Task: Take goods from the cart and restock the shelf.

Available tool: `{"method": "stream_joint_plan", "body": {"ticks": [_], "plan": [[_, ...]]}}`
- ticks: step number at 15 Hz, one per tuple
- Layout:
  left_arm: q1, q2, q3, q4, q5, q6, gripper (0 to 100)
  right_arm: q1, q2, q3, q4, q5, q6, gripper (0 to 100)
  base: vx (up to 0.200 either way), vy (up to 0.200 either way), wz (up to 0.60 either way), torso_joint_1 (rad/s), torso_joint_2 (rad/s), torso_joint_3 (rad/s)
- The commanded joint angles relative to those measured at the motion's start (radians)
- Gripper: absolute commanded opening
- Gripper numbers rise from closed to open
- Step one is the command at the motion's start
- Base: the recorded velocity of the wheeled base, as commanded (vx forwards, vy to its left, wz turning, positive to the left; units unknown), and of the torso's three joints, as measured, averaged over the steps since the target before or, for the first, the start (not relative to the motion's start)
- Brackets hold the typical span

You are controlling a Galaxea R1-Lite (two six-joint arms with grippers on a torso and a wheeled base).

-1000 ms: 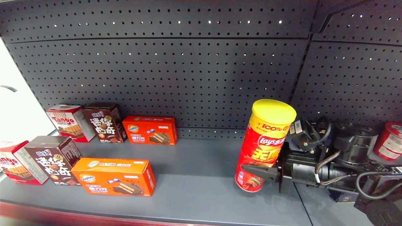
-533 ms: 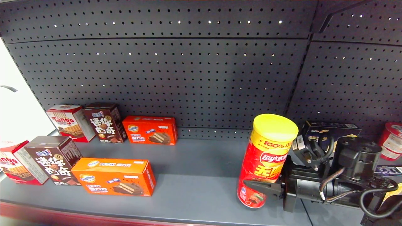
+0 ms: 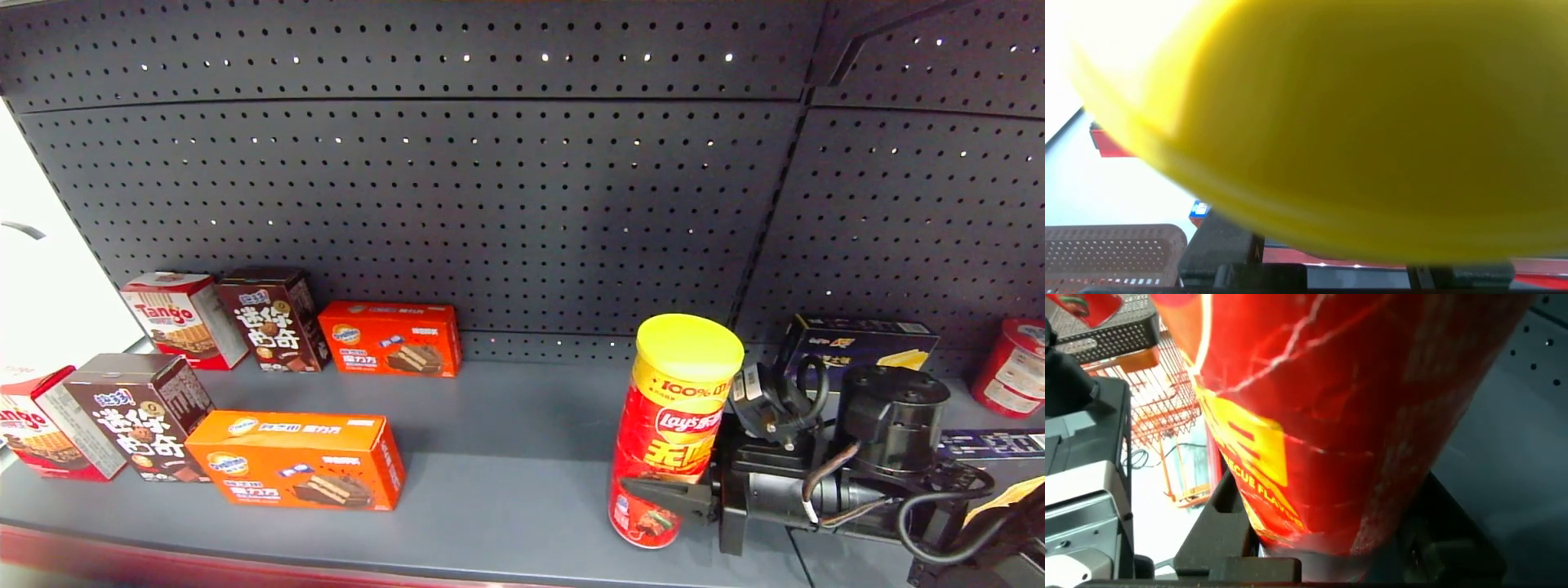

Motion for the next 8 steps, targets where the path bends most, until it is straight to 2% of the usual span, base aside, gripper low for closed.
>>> {"method": "stream_joint_plan", "body": {"ticks": [1,8], "plan": [[0.000,0.000,0.001,-0.001,0.000,0.000,0,0.000,0.046,0.000,-0.018,0.001,-0.001,0,0.000,0.000,0.00,0.000,0.00,0.000],[0.000,0.001,0.010,-0.001,0.000,0.000,0,0.003,0.063,-0.005,-0.021,0.001,-0.001,0,0.000,0.000,0.00,0.000,0.00,0.000]]}}
